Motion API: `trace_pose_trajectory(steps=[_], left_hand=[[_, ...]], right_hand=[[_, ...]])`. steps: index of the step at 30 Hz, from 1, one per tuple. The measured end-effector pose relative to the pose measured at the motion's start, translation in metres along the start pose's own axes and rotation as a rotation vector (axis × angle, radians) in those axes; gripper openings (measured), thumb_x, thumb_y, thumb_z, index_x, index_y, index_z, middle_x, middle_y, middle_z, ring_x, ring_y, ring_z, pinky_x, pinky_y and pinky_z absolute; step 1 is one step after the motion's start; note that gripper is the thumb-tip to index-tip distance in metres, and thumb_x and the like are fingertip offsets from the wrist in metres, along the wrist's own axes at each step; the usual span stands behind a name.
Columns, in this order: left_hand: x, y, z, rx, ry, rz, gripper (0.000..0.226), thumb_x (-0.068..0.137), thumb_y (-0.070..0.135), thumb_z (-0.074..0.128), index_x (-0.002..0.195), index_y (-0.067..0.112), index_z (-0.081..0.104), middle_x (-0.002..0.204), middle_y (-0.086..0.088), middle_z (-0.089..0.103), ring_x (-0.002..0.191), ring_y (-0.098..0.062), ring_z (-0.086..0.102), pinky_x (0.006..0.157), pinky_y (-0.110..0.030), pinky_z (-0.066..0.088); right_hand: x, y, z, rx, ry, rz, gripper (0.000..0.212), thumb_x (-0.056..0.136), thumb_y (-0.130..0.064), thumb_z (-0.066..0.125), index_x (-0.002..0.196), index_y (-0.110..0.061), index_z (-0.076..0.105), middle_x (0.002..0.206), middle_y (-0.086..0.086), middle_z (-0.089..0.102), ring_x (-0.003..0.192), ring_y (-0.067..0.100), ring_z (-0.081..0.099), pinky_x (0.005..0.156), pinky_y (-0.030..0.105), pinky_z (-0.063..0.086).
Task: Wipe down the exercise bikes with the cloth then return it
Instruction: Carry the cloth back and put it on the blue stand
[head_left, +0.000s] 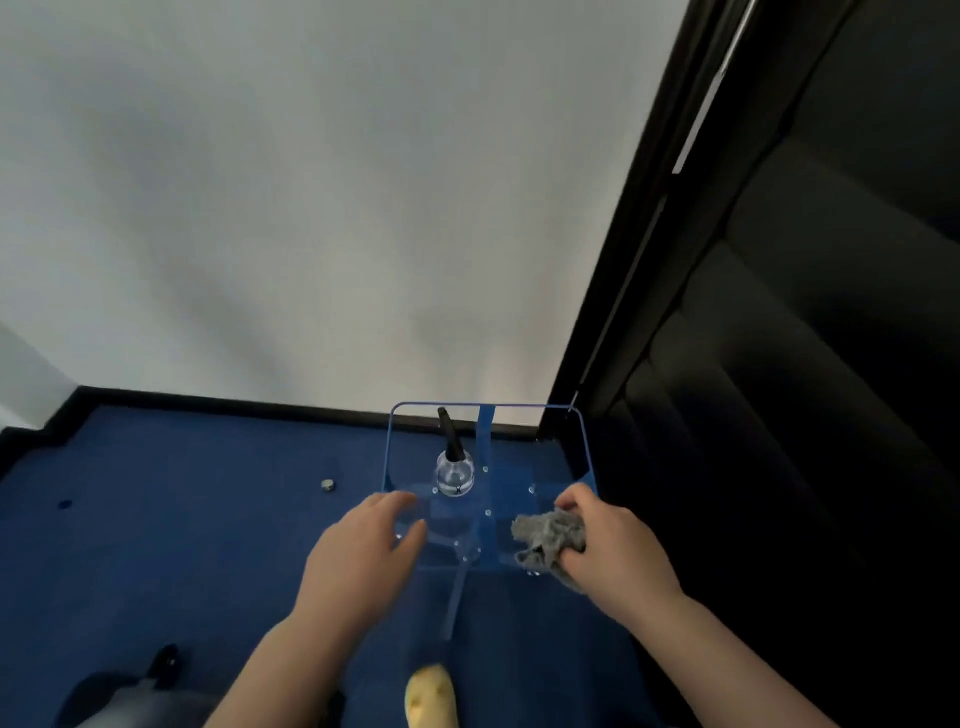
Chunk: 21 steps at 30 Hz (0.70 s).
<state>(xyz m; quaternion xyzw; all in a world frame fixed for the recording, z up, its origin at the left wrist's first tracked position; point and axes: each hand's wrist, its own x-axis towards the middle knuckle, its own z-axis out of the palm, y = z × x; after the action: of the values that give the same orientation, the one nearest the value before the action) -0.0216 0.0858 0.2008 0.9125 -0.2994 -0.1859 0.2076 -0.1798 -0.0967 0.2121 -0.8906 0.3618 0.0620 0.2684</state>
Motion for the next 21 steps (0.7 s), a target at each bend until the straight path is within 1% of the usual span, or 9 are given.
trace_pose_trajectory(steps=[2,4,6,8,11,14,16,19,21], left_hand=[[0.029,-0.006,0.003,0.013,-0.047,0.004,0.035,0.092,0.041,0.048,0.126,0.032,0.055,0.130,0.011,0.058,0.114,-0.014,0.057,0.089,-0.032,0.045],[0.051,-0.008,0.011,-0.005,-0.107,-0.001,0.035,0.093,0.040,0.048,0.126,0.031,0.056,0.130,0.010,0.058,0.112,-0.016,0.058,0.088,-0.033,0.046],[0.072,-0.012,0.023,-0.007,-0.143,-0.004,0.035,0.092,0.040,0.047,0.125,0.031,0.056,0.128,0.009,0.059,0.109,-0.016,0.059,0.087,-0.034,0.047],[0.091,-0.014,0.038,-0.003,-0.176,-0.008,0.034,0.092,0.038,0.047,0.123,0.031,0.057,0.127,0.007,0.059,0.108,-0.018,0.059,0.087,-0.035,0.048],[0.117,-0.021,0.066,0.001,-0.245,-0.053,0.033,0.093,0.037,0.046,0.122,0.027,0.057,0.126,0.004,0.059,0.108,-0.021,0.058,0.088,-0.038,0.048],[0.138,-0.035,0.096,-0.003,-0.308,-0.113,0.033,0.093,0.032,0.045,0.123,0.024,0.057,0.128,0.002,0.058,0.110,-0.024,0.058,0.090,-0.041,0.048],[0.149,-0.046,0.115,-0.014,-0.319,-0.155,0.034,0.093,0.030,0.045,0.125,0.024,0.056,0.129,0.001,0.058,0.111,-0.025,0.058,0.091,-0.041,0.048],[0.160,-0.056,0.137,-0.037,-0.313,-0.185,0.036,0.093,0.032,0.045,0.127,0.026,0.055,0.131,0.002,0.057,0.113,-0.023,0.057,0.091,-0.038,0.048],[0.164,-0.062,0.146,-0.062,-0.299,-0.196,0.036,0.092,0.032,0.046,0.127,0.028,0.055,0.132,0.004,0.057,0.113,-0.022,0.057,0.090,-0.037,0.047]], right_hand=[[0.028,0.001,0.012,0.112,-0.025,0.095,0.027,0.076,-0.022,0.065,0.097,-0.032,0.052,0.089,-0.009,0.065,0.074,0.010,0.061,0.059,0.031,0.052],[0.052,0.007,0.029,0.194,-0.068,0.188,0.024,0.073,-0.019,0.068,0.091,-0.029,0.055,0.088,-0.007,0.065,0.077,0.013,0.061,0.064,0.033,0.052],[0.075,0.017,0.048,0.208,-0.109,0.248,0.023,0.073,-0.019,0.068,0.090,-0.029,0.056,0.088,-0.007,0.064,0.079,0.015,0.061,0.067,0.034,0.053],[0.101,0.026,0.066,0.195,-0.119,0.289,0.023,0.073,-0.019,0.068,0.090,-0.029,0.056,0.088,-0.006,0.063,0.079,0.016,0.060,0.063,0.031,0.051],[0.140,0.037,0.094,0.174,-0.140,0.332,0.022,0.076,-0.019,0.066,0.091,-0.029,0.054,0.085,-0.006,0.062,0.074,0.015,0.059,0.054,0.027,0.044],[0.175,0.046,0.125,0.165,-0.145,0.348,0.023,0.076,-0.018,0.065,0.092,-0.029,0.054,0.086,-0.005,0.061,0.074,0.015,0.058,0.055,0.027,0.044],[0.198,0.052,0.144,0.165,-0.121,0.352,0.022,0.077,-0.017,0.064,0.095,-0.027,0.053,0.088,-0.004,0.063,0.075,0.017,0.058,0.056,0.028,0.043],[0.223,0.059,0.170,0.163,-0.051,0.344,0.023,0.081,-0.019,0.064,0.098,-0.025,0.050,0.096,-0.002,0.063,0.081,0.020,0.059,0.059,0.030,0.042],[0.233,0.064,0.185,0.164,-0.053,0.321,0.027,0.083,-0.021,0.066,0.103,-0.023,0.048,0.104,0.000,0.061,0.088,0.021,0.058,0.061,0.031,0.042]])
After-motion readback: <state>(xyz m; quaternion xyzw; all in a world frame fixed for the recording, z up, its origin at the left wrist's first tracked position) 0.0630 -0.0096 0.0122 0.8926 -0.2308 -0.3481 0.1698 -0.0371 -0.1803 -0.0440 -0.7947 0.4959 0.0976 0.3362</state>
